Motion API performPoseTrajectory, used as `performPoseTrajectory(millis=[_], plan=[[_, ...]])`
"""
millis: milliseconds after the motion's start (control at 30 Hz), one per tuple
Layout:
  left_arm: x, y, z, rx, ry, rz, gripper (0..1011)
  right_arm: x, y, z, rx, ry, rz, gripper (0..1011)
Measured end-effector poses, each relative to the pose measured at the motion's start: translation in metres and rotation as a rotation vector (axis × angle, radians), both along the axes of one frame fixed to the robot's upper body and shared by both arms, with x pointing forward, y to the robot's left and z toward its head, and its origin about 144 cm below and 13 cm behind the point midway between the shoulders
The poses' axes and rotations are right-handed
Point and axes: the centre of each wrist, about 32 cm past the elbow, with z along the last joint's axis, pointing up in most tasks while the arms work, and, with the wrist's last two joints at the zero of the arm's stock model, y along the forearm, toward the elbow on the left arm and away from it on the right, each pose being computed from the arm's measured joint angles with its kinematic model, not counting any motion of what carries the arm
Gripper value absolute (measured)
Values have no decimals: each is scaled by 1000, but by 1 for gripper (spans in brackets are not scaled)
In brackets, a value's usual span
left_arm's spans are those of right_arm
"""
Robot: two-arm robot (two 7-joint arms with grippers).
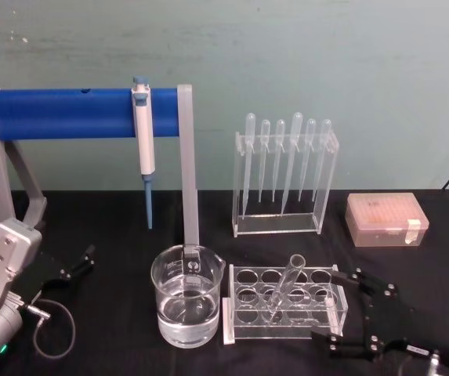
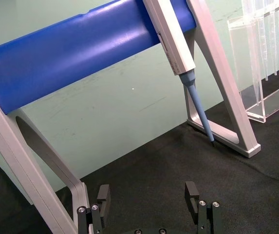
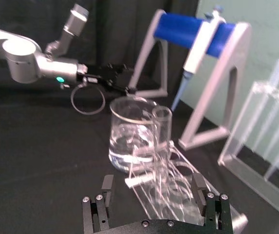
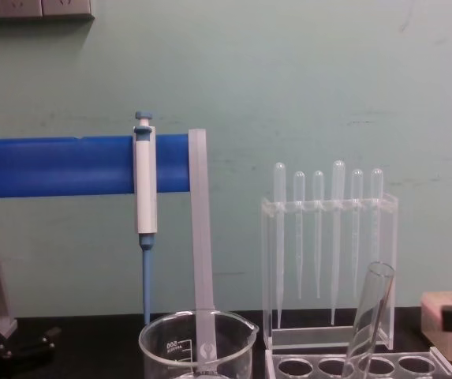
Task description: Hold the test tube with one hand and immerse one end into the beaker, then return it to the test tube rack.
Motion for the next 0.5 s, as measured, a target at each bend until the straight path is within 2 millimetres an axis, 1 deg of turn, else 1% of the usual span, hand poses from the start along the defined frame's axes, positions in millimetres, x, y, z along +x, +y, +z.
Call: performPoseTrajectory(millis=[333,500], plan=[[0,0,0,0,0,0,1000,26,15,-17,98,-33,36,1000],[0,0,0,0,0,0,1000,34,21,-27,157,-24,38,1000]])
